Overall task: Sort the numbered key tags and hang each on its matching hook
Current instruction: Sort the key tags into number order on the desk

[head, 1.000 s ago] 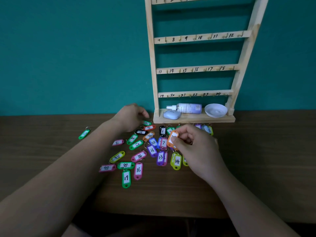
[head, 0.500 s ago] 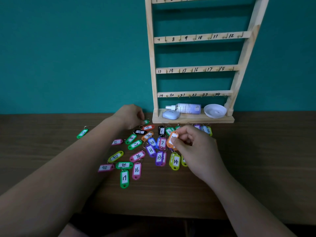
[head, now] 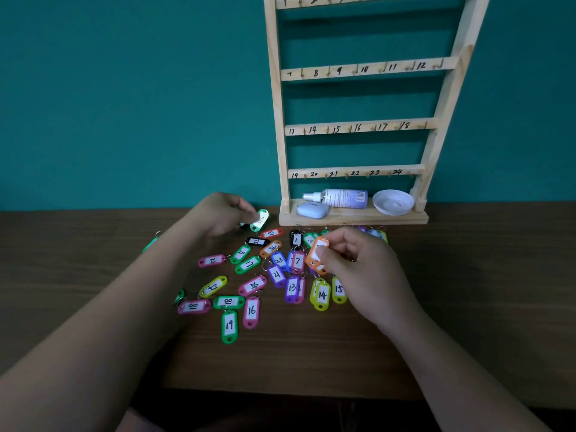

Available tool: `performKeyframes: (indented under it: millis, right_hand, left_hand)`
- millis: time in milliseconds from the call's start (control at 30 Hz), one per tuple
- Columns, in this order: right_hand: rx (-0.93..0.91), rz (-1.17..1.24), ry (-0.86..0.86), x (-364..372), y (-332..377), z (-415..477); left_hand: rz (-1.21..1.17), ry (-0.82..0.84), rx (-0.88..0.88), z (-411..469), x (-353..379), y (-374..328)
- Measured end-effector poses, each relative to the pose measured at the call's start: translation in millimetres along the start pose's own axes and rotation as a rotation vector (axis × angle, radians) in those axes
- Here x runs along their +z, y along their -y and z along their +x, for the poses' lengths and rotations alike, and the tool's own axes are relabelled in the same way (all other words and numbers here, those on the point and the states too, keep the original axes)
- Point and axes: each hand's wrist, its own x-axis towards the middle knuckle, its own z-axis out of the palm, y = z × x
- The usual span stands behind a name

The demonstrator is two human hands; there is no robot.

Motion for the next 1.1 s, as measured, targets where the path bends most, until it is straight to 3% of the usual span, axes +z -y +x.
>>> performKeyframes:
  millis: [233, 533, 867, 1100]
  right_hand:
    - [0.004, 0.038, -0.009, -11, -4, 5]
    - [0.007, 0.026, 0.043, -29, -8, 10]
    - [0.086, 0.070, 0.071, -61, -24, 5]
    - [0.103, 0.050, 0.046, -63, -28, 3]
  left_hand:
    - [-0.320, 0.079, -0.010, -49, 8, -14]
    - [-0.426, 0.154, 0.109, -111, 41, -39]
    - [-0.318, 0.116, 0.243, -123, 62, -45]
    - [-0.161, 0.179, 0.313, -121, 83, -45]
